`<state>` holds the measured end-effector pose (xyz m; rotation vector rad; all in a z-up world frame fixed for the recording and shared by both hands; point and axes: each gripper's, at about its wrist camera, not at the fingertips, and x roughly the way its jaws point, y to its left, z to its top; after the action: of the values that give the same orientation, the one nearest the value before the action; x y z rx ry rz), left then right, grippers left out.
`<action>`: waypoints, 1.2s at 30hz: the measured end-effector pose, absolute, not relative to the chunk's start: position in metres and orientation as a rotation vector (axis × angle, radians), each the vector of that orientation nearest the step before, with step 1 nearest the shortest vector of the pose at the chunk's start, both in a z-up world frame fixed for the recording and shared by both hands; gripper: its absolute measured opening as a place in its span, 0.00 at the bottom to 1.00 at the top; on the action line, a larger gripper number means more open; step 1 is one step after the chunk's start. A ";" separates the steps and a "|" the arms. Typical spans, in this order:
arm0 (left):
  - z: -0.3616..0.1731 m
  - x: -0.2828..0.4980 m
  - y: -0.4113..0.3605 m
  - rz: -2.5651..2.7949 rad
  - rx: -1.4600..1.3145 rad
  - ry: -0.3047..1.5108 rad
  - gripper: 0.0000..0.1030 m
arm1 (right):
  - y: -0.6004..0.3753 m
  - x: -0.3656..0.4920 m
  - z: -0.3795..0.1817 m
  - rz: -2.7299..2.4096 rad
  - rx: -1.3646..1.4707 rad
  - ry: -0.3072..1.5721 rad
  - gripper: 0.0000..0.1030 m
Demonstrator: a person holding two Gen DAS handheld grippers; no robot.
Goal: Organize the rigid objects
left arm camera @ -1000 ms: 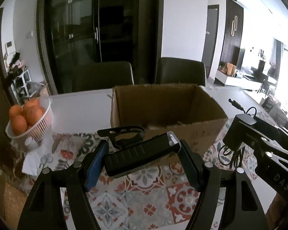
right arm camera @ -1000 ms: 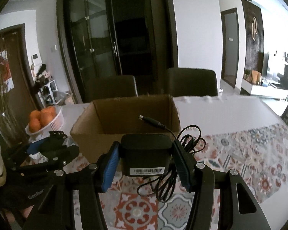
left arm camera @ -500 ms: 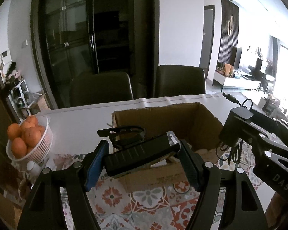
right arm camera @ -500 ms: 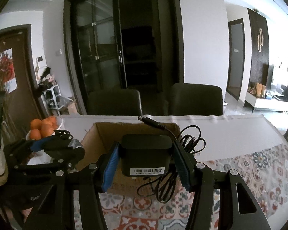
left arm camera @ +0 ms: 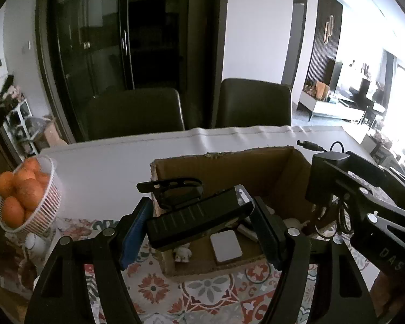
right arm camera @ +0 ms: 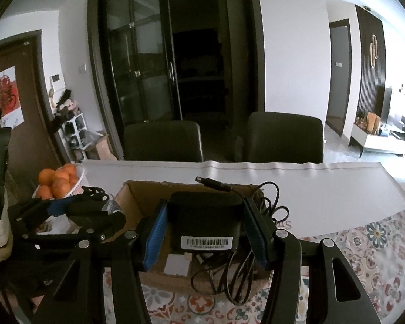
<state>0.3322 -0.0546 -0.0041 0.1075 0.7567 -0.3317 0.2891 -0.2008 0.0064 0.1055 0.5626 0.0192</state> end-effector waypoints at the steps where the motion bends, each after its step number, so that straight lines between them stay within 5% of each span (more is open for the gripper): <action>1: -0.006 0.334 -0.054 -0.332 0.107 0.763 0.70 | -0.201 0.292 0.005 0.021 0.106 0.569 0.54; 13: -0.024 0.356 -0.060 -0.331 0.119 0.844 0.73 | -0.207 0.319 -0.008 0.031 0.125 0.632 0.60; 36: 0.026 0.278 -0.045 -0.234 0.117 0.668 0.85 | -0.207 0.250 0.014 -0.055 0.117 0.581 0.64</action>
<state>0.2775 -0.0445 0.0256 0.1172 0.6675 -0.2335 0.2497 -0.2071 0.0137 0.1171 0.5814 -0.0548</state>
